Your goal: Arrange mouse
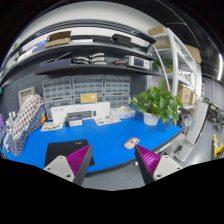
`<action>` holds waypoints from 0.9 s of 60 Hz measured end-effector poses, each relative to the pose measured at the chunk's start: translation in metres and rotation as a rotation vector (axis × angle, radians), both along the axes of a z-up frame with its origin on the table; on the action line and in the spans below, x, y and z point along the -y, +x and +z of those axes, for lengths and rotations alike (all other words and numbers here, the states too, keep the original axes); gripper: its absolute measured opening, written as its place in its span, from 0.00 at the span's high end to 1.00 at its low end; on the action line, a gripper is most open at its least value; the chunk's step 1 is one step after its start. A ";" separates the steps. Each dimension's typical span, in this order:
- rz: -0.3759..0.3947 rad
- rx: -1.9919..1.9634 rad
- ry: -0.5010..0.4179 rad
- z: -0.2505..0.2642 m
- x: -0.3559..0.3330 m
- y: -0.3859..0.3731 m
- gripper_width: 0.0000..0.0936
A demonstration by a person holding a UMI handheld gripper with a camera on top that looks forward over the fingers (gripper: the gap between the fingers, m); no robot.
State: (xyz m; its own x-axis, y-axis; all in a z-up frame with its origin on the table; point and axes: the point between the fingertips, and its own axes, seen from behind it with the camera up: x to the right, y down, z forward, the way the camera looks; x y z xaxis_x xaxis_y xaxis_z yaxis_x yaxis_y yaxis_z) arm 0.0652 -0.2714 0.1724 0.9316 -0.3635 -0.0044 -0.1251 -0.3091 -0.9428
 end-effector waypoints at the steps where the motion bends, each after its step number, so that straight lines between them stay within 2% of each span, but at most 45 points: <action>1: 0.001 -0.004 -0.012 -0.004 0.003 0.000 0.08; 18: 0.015 -0.059 -0.144 -0.097 0.030 0.048 0.08; 31: 0.053 -0.067 -0.207 -0.139 -0.006 0.108 0.08; 39: 0.116 -0.095 -0.228 -0.156 -0.055 0.129 0.10; 54: 0.282 -0.119 -0.272 -0.178 -0.146 0.140 0.10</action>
State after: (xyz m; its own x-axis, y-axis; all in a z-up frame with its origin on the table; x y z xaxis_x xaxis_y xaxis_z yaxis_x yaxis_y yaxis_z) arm 0.2052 -0.1255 -0.0055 0.9936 -0.0972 -0.0575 -0.1036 -0.5826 -0.8061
